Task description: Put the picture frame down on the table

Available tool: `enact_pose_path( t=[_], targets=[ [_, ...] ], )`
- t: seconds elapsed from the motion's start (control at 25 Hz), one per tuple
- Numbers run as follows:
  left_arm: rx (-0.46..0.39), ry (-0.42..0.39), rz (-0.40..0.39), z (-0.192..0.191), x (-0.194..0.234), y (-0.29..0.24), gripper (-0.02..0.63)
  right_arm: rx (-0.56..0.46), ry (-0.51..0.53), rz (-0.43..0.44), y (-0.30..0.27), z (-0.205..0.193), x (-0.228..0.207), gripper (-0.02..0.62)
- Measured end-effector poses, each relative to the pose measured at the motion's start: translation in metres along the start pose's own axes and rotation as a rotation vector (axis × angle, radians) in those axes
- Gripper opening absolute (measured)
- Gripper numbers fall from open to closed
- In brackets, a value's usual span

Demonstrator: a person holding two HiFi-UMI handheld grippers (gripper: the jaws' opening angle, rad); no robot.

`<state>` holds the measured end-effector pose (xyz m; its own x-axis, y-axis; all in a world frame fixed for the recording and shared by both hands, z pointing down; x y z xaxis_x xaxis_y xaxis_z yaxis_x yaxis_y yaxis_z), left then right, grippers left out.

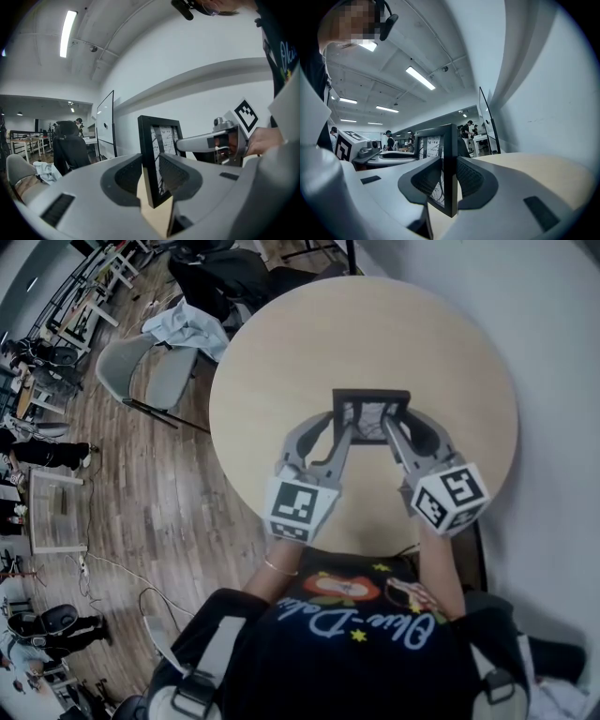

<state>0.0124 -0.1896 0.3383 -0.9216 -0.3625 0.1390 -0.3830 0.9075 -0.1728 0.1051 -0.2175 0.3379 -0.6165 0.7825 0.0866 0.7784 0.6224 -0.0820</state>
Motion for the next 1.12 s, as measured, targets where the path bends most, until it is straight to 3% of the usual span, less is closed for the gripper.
enact_pose_path(
  t=[0.48,1.12],
  targets=[
    [0.049,0.032,-0.016,-0.013,0.066,-0.022,0.101,0.059,-0.022,-0.006,-0.067,-0.018,0.002,0.074],
    [0.135,0.096,-0.079,-0.039,0.077,-0.036,0.101,0.185,-0.056,-0.034,-0.077,-0.043,-0.001,0.074]
  ],
)
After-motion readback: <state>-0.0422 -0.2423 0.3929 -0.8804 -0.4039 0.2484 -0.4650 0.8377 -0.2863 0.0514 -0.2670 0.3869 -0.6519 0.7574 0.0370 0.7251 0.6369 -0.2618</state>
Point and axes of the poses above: the fingertips, and each gripper's own axes: y backward along the fingers, x to its left, z out of its top, the point moved 1 cm from there along y, backward along the fingers, and after that the axes turned 15 degrees about y, right-handed, at the moved point
